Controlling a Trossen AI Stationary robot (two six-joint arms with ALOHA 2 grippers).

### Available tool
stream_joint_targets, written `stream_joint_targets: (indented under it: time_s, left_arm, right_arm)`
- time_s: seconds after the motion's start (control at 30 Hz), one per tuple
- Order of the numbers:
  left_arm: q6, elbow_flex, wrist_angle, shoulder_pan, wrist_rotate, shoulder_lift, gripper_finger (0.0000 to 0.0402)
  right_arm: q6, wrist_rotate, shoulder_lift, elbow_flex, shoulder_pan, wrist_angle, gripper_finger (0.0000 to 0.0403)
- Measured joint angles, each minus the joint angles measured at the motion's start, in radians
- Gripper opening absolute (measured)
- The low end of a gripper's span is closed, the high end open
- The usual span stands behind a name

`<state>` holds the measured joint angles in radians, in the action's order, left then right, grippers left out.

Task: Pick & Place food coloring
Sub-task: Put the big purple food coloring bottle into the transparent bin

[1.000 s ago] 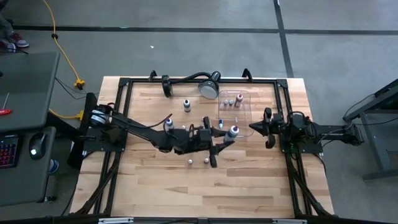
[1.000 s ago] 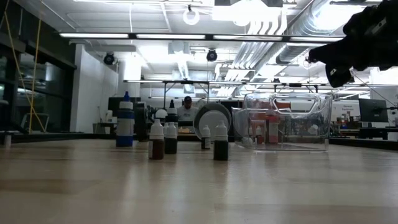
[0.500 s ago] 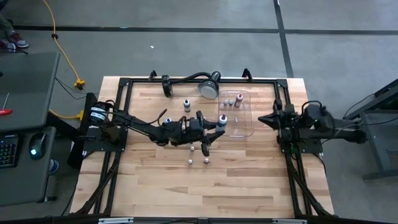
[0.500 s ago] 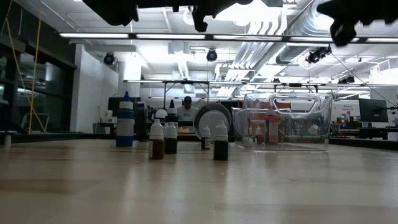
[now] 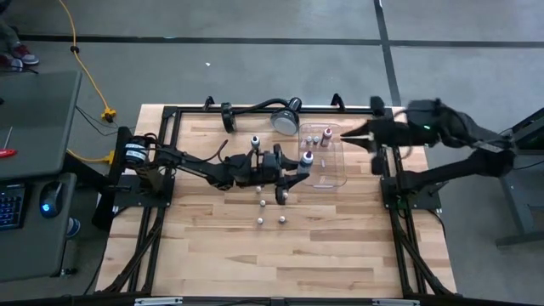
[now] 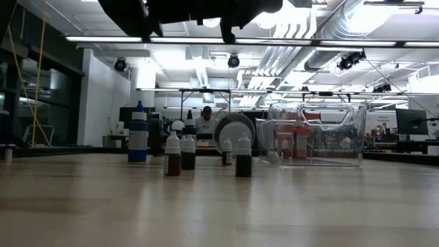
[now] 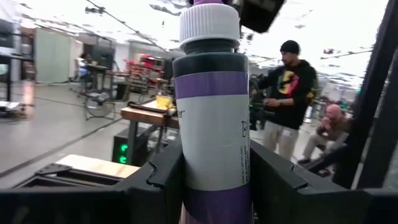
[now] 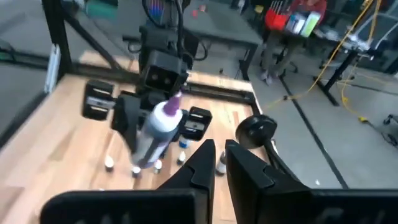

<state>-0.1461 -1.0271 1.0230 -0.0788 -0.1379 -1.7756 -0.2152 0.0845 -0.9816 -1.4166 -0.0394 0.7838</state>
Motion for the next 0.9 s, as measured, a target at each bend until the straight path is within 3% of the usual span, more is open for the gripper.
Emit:
stream_joint_targets:
  time_s: [0.17,0.47,0.7,0.9]
  left_arm:
    - [0.009,0.0,-0.006,0.0,0.054,0.0,0.014]
    - [0.045,0.0,-0.063,0.001,0.057,0.0,0.014]
    - [0.074,0.0,-0.136,0.001,0.059,0.0,0.014]
    - [0.118,-0.008,-0.145,0.001,0.059,0.0,0.014]
  right_arm:
    - [0.015,0.065,-0.214,-0.257,-0.012,0.207,0.0044]
    - [0.114,-0.132,-0.487,-0.616,-0.052,0.525,0.0134]
    - [0.147,-0.218,-0.563,-0.733,-0.052,0.597,0.0218]
    - [0.21,-0.333,-0.597,-0.729,-0.046,0.634,0.0251]
